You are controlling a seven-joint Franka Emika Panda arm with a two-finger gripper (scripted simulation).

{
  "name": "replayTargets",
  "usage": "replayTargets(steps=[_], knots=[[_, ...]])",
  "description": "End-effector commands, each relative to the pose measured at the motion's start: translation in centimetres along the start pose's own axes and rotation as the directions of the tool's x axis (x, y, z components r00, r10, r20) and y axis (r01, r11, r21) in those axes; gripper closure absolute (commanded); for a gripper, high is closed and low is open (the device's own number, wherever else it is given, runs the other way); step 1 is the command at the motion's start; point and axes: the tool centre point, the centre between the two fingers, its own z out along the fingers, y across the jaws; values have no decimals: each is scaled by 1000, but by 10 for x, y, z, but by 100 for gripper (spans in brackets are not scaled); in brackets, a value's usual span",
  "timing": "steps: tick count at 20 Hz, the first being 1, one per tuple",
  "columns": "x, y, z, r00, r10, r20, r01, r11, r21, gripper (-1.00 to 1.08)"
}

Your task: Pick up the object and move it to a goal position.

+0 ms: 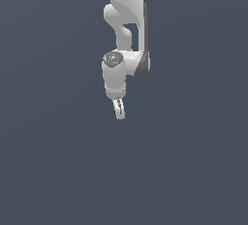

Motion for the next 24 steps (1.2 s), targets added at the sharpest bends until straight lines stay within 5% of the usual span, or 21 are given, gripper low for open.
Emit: replayTargets(steps=[1,11,24], knots=[[1,5,4,998,68,-2,-68,998,-1,-92],[2,19,13,974,225,-7,-225,974,-3,-92],[3,21,28,970,242,-8,-242,970,-4,-92]])
